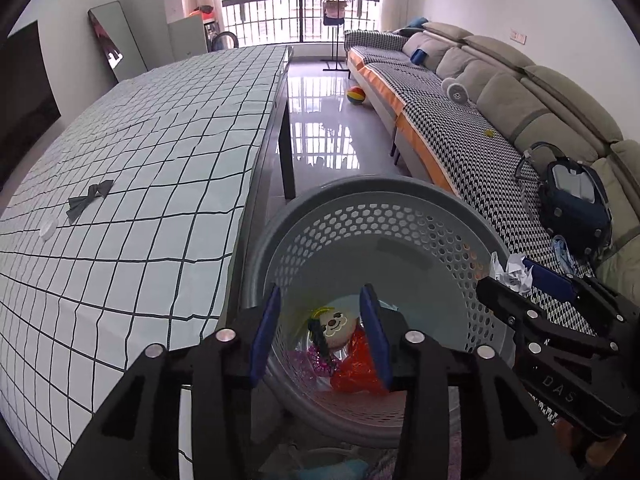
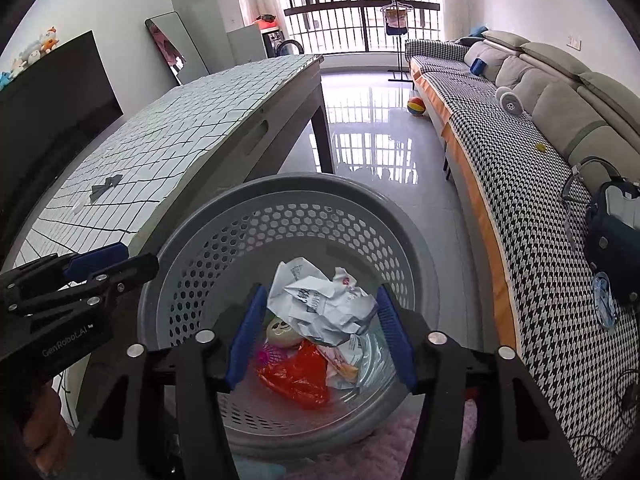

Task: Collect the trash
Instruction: 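Open both tools to drop the fish and paper into the basket, then move both tools back over the table toward the grey cloth bow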

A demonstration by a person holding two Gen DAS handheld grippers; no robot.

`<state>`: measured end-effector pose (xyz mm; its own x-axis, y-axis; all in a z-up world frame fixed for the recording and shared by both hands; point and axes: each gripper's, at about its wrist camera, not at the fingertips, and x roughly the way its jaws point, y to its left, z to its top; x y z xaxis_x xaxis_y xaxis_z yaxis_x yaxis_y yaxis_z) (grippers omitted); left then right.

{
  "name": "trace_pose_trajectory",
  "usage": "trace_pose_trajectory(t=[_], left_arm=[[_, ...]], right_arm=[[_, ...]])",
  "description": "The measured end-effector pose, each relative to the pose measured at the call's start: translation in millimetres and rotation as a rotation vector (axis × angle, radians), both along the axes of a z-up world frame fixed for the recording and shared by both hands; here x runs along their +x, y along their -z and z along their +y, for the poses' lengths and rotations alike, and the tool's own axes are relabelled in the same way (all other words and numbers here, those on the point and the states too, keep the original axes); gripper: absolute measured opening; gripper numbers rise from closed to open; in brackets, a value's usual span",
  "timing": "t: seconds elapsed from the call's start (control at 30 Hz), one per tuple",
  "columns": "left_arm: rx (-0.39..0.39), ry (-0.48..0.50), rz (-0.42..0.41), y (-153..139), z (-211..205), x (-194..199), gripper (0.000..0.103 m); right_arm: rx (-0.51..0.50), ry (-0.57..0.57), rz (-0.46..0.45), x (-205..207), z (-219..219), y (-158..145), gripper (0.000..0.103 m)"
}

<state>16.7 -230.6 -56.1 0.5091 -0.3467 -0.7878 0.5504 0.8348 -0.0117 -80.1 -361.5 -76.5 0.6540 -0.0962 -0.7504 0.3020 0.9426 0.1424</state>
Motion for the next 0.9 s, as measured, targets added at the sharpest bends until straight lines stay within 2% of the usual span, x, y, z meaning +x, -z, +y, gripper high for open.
trace_pose_trajectory(t=[0.03,0.2,0.27,0.43,0.57,0.73,0.9], left_arm=[[-0.005,-0.002,-0.006,-1.1,1.0,-0.8,0.056],[-0.012,-0.009,-0.011,-4.0,5.3,-1.0,0.058],[-0.014,-0.015,-0.010,-4.5,6.7,-1.1,0.062],[-0.021,-0.041,-0.028,-7.5,11.7,-1.8,0.078],[-0.028,-0.053,-0.030,-8.7,15.1,-1.7,0.081],[-0.036,-0.060,-0.032,-10.2,19.0,-3.6,0.093],[-0.043,-0.066,-0.036,-12.6,23.2,-5.0,0.096]], right_arm=[[0.001,0.001,-0.004,-0.9,-0.4,-0.6,0.060],[0.004,0.012,-0.001,-3.4,-1.9,-1.0,0.060],[0.008,0.014,-0.002,-3.9,-1.6,-1.0,0.060],[0.016,0.018,0.002,-4.7,-1.1,-0.1,0.060],[0.012,0.021,0.000,-6.2,-0.2,-1.4,0.060],[0.007,0.028,-0.005,-8.7,0.2,-4.4,0.061],[0.005,0.031,-0.007,-11.3,1.3,-6.7,0.062]])
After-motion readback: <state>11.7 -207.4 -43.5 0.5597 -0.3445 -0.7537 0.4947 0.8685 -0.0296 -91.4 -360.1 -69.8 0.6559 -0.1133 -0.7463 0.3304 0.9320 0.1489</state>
